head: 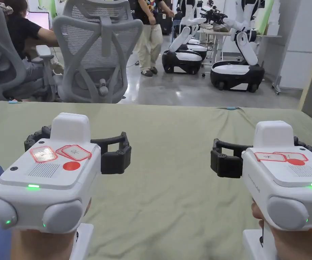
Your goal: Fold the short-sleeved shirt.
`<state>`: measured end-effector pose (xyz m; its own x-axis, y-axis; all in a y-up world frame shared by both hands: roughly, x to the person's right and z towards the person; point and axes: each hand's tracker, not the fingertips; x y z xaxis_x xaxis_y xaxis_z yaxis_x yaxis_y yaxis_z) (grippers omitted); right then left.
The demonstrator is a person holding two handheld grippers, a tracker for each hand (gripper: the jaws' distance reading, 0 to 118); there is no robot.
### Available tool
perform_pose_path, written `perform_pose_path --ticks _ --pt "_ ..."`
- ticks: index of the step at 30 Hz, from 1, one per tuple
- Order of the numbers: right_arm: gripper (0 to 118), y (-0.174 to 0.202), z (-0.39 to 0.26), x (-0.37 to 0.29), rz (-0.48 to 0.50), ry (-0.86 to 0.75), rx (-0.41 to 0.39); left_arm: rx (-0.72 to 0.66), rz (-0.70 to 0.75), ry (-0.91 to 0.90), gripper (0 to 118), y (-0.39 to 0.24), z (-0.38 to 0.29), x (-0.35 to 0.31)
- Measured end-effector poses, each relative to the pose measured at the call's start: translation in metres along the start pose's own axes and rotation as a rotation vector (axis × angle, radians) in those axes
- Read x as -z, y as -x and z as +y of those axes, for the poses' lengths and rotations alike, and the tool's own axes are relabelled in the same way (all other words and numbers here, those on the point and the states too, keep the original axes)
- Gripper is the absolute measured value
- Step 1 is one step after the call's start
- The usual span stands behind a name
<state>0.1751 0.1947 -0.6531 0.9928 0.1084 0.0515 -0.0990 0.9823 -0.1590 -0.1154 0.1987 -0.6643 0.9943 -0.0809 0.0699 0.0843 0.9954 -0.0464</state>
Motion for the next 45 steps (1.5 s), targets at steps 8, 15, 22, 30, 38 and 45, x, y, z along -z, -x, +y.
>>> perform_pose_path --ticks 8,15,22,30,38,45 --pt "118 0.0018 -0.0004 0.0006 -0.004 0.000 -0.007 0.000 0.008 -0.006 118 0.0011 0.0004 -0.0001" --pt "118 0.0033 -0.0005 0.0013 -0.002 0.003 -0.015 0.001 0.009 -0.007 118 0.0014 0.0004 0.0002" --pt "118 0.0028 -0.0006 0.0014 -0.003 0.002 -0.014 0.003 0.004 -0.009 118 0.0006 0.0009 -0.0003" --pt "118 0.0042 -0.0001 0.0011 0.000 0.001 -0.017 0.003 0.008 -0.010 118 0.0006 0.0012 -0.0003" --pt "118 0.0038 0.0000 0.0011 0.002 0.002 -0.015 0.005 0.008 -0.008 118 0.0008 0.0010 -0.0002" --pt "118 0.0039 -0.0001 0.0007 0.000 0.001 -0.018 0.007 0.006 -0.007 118 -0.0005 0.0012 -0.0001"
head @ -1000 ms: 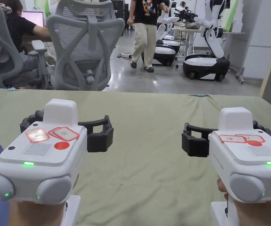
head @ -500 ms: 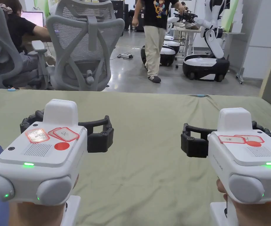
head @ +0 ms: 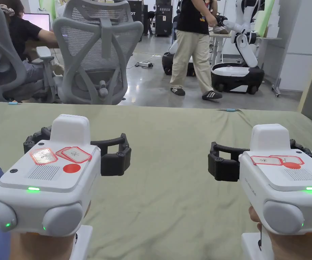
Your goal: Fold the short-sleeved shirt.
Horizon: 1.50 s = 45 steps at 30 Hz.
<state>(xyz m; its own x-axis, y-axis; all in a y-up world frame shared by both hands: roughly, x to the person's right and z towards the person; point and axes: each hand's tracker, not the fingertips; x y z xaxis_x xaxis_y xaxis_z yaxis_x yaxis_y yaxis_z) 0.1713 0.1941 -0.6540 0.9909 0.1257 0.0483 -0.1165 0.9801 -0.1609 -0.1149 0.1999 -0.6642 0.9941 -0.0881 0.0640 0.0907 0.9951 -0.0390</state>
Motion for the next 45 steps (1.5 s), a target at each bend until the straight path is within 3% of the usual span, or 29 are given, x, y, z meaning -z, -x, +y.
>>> perform_pose_path --ticks 45 --pt "118 0.0018 -0.0019 -0.0008 -0.050 -0.015 -0.028 0.007 0.003 0.000 118 -0.0004 -0.0010 -0.0007"
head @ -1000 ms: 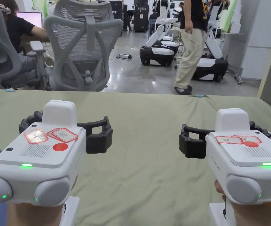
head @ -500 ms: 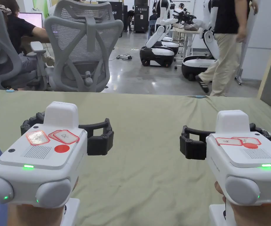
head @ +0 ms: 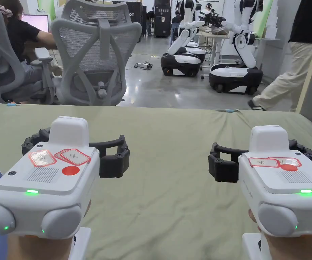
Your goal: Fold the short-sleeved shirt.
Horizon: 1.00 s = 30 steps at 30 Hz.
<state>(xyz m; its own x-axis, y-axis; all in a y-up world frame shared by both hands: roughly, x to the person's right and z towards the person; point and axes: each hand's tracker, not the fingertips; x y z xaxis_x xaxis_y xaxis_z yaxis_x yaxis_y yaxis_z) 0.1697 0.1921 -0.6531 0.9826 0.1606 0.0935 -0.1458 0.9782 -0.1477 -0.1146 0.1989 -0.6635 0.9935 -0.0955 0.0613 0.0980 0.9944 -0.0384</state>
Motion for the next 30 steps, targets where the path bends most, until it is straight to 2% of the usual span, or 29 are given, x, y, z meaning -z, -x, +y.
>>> perform_pose_path --ticks 3,13,15,16,17,19,20,21,23,30 --pt "118 0.001 0.000 0.000 0.006 0.001 -0.012 0.006 -0.002 0.001 118 -0.001 0.000 0.000" --pt "118 -0.004 0.001 -0.001 0.019 -0.002 0.028 0.015 0.000 0.002 118 -0.003 -0.001 0.000" --pt "117 -0.005 0.002 -0.001 0.016 0.006 0.035 0.019 0.000 0.008 115 -0.004 -0.001 0.000" --pt "109 -0.005 0.002 -0.002 0.016 0.007 0.039 0.022 -0.001 0.008 107 -0.004 -0.001 0.000" --pt "79 -0.006 0.003 -0.004 0.017 0.007 0.044 0.028 -0.004 0.007 84 -0.005 -0.001 -0.001" --pt "0 -0.009 0.005 -0.005 0.012 0.009 0.051 0.029 -0.007 0.001 27 -0.006 0.000 -0.001" --pt "0 -0.009 0.005 -0.005 -0.015 0.010 0.051 0.026 -0.013 0.002 0 -0.006 0.000 -0.001" --pt "0 -0.012 0.003 -0.008 -0.048 -0.011 0.047 0.019 -0.011 0.002 0 -0.006 0.000 -0.001" --pt "0 -0.018 0.003 -0.010 -0.018 0.001 0.049 0.012 -0.024 0.004 0 -0.006 0.000 -0.001" --pt "0 -0.018 0.003 -0.009 -0.023 0.020 0.044 -0.018 -0.054 0.005 0 -0.003 0.004 -0.004"
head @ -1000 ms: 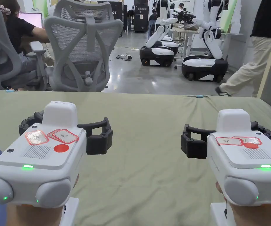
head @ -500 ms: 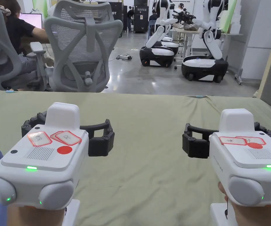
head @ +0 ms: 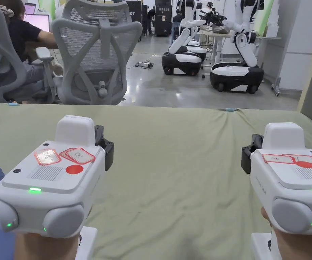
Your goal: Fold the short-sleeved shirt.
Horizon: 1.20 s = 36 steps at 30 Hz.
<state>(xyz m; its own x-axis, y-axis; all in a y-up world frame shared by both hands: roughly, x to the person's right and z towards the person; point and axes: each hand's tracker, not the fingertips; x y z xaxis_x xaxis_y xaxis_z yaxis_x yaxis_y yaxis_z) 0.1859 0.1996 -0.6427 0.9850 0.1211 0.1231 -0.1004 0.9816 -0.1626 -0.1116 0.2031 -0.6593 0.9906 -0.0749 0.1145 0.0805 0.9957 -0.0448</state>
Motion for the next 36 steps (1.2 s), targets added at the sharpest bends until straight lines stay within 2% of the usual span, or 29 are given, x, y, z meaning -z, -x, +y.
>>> perform_pose_path --ticks 2,5,8,14,17,20,23,25,30,33,35,36 --pt "0 0.008 0.003 0.001 0.010 0.010 -0.003 -0.007 -0.011 0.008 0 0.012 0.006 -0.008" --pt "0 0.052 0.013 -0.012 0.065 -0.013 -0.036 0.092 0.091 0.020 0 0.047 0.010 -0.042" --pt "0 0.114 0.022 -0.030 0.203 -0.005 -0.008 0.109 0.213 0.053 0 0.097 0.009 -0.086" --pt "0 0.256 0.035 -0.084 0.521 -0.006 -0.023 0.097 0.520 0.153 0 0.207 -0.006 -0.201" --pt "0 0.311 0.035 -0.109 0.639 0.002 -0.031 0.049 0.674 0.206 0 0.253 -0.021 -0.251" --pt "0 0.341 0.031 -0.123 0.695 0.021 -0.047 -0.040 0.723 0.252 0 0.280 -0.033 -0.276" --pt "0 0.353 0.025 -0.120 0.741 0.098 -0.015 -0.070 0.681 0.309 0 0.285 -0.041 -0.261" --pt "0 0.355 0.021 -0.114 0.730 0.098 -0.026 -0.132 0.611 0.434 0 0.292 -0.044 -0.224" --pt "0 0.355 0.016 -0.089 0.727 0.132 -0.065 -0.274 0.296 0.698 0 0.313 -0.082 -0.084" --pt "0 0.349 0.011 -0.076 0.709 0.139 -0.089 -0.291 0.138 0.876 0 0.309 -0.104 0.000" --pt "0 0.345 0.007 -0.063 0.685 0.150 -0.100 -0.278 0.040 0.920 0 0.298 -0.116 0.046" --pt "0 0.343 0.005 -0.056 0.669 0.163 -0.098 -0.315 0.008 0.922 0 0.297 -0.121 0.063"
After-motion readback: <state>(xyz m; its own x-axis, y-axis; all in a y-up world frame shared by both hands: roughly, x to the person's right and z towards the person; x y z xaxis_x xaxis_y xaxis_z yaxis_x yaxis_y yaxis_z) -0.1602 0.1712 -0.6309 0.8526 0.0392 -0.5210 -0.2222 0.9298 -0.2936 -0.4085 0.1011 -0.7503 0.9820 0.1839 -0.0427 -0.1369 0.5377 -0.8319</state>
